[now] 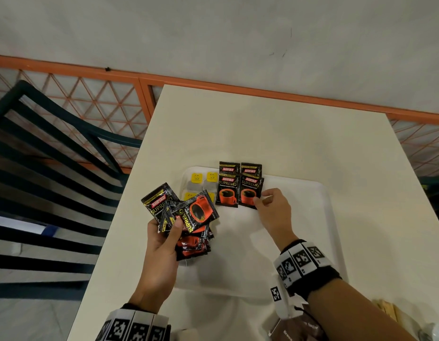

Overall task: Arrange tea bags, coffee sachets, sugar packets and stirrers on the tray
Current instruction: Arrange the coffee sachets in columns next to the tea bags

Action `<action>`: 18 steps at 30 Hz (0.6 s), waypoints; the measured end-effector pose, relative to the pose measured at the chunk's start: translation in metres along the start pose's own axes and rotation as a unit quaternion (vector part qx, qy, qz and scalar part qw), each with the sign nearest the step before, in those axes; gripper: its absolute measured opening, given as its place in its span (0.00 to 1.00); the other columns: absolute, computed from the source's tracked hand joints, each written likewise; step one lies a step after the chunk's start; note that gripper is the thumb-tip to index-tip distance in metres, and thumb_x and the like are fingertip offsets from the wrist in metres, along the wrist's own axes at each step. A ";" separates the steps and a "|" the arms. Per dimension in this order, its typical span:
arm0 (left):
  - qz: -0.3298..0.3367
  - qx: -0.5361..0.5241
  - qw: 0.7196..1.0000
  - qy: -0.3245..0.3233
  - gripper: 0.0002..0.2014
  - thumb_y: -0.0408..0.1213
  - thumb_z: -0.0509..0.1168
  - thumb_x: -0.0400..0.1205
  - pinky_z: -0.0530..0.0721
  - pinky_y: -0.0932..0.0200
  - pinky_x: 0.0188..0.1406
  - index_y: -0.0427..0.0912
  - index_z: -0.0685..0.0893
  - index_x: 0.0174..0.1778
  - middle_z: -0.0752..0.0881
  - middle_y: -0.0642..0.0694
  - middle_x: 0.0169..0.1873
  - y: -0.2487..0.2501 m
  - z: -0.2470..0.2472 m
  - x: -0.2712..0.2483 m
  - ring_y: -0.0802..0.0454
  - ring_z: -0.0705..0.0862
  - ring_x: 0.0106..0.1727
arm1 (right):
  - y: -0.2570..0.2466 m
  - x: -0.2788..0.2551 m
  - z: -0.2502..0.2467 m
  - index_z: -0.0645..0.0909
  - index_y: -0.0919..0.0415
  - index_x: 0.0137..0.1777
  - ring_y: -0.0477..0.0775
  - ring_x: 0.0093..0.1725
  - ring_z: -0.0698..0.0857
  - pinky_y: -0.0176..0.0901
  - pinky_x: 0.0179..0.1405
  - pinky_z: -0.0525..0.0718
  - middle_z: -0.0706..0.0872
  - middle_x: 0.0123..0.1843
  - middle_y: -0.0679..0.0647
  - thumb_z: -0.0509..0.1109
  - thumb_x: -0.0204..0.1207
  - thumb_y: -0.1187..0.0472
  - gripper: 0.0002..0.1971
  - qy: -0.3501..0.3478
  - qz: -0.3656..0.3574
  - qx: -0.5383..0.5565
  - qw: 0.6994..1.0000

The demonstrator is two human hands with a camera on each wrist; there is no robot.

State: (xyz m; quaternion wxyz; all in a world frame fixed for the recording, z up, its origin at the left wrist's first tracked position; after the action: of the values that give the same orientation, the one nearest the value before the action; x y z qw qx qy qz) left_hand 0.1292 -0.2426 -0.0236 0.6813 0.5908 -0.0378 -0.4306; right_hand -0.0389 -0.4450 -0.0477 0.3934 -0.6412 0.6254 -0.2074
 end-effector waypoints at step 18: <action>-0.027 0.022 0.999 -0.008 0.07 0.38 0.54 0.86 0.81 0.47 0.40 0.56 0.74 0.53 0.87 0.42 0.53 -0.006 0.012 -0.004 0.39 0.86 0.51 | -0.066 -0.082 0.028 0.76 0.49 0.67 0.39 0.58 0.78 0.30 0.57 0.78 0.77 0.57 0.42 0.64 0.79 0.65 0.19 -0.286 -0.225 0.033 0.931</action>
State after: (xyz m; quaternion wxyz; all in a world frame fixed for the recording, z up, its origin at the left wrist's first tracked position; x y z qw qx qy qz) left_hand 0.1166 -0.2489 -0.0227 0.6556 0.6032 -0.0366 -0.4527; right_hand 0.0134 -0.3648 0.0042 0.5194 -0.7840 0.3183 -0.1192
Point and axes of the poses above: each hand's wrist, its own x-axis towards the middle knuckle, its own z-axis out of the palm, y = z × x, the point moved 6 cm from there along x, towards the middle knuckle
